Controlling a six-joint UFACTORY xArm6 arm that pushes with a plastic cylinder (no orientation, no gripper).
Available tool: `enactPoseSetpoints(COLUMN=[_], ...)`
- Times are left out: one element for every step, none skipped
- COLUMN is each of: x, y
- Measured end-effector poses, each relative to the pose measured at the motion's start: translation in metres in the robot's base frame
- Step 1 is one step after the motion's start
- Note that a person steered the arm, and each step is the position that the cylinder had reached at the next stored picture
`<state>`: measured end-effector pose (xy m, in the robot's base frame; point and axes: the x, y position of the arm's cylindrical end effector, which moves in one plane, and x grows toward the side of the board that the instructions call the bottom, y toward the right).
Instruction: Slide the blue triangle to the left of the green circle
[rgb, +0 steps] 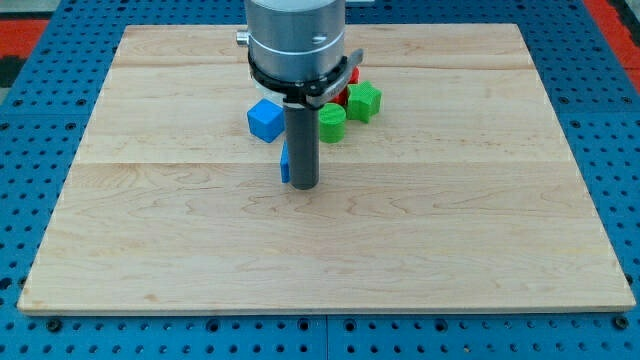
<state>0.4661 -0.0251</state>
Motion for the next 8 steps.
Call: enactPoseSetpoints(x=[0.000,-0.004,-0.014,-0.029,-0.034,-0.045,-0.056,-0.056], y=[-0.027,-0.037,-0.037,-0.034,-0.011,0.003,0.003,0.009])
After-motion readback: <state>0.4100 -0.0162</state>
